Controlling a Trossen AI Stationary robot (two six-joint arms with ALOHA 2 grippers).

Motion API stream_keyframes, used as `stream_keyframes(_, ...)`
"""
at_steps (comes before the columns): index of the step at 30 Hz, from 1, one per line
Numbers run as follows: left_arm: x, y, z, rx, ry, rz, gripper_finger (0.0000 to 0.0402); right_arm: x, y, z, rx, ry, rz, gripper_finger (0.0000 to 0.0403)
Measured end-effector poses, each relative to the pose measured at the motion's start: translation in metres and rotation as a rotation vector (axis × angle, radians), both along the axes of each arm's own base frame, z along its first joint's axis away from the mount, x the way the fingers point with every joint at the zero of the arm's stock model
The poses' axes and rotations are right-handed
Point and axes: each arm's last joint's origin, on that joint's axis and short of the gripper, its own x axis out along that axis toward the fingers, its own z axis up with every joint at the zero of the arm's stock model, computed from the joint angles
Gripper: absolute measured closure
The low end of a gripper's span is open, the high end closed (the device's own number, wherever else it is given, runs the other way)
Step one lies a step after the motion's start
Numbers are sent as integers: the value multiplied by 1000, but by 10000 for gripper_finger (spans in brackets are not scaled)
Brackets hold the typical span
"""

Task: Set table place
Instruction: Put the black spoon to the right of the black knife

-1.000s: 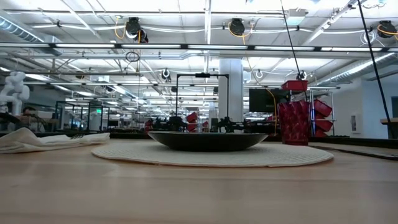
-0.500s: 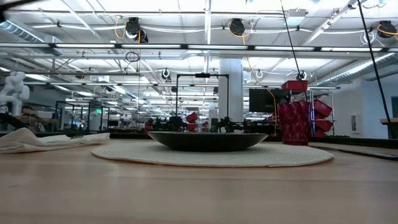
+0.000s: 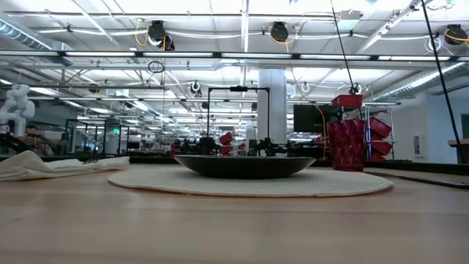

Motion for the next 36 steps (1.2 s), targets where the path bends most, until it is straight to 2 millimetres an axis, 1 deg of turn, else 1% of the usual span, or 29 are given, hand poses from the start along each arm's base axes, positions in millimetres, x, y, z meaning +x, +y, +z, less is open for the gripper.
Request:
stream_keyframes(3,8,-1,14,8,-86,-50,401,0,-2,-2,18,7,-19,248)
stream_keyframes(5,10,-2,13,28,-86,-66,401,1,-5,-3,30,10,-31,248)
stream_keyframes(7,13,-3,1,47,-47,-51,401,0,-5,-4,43,16,-40,248)
stream_keyframes(10,15,-6,-26,20,14,-10,401,-2,-5,-6,53,21,-46,248)
stream_keyframes(15,6,-7,-77,-51,79,87,401,-5,-4,-7,82,23,-60,248)
stream_keyframes(18,3,-10,-106,-90,78,89,401,-4,-5,-8,109,15,-73,248)
stream_keyframes(23,2,-10,-140,-173,35,69,401,3,-11,-10,195,46,-58,248)
stream_keyframes(26,1,-8,-152,-174,-14,74,401,10,-16,-14,225,75,-44,248)
stream_keyframes(29,-2,-7,-160,-159,-4,68,401,14,-18,-18,191,100,-32,248)
stream_keyframes(33,-4,-6,-164,-166,25,45,401,16,-17,-15,112,107,20,248)
stream_keyframes(36,-4,-8,-164,-180,64,-6,401,17,-15,-12,-11,119,86,248)
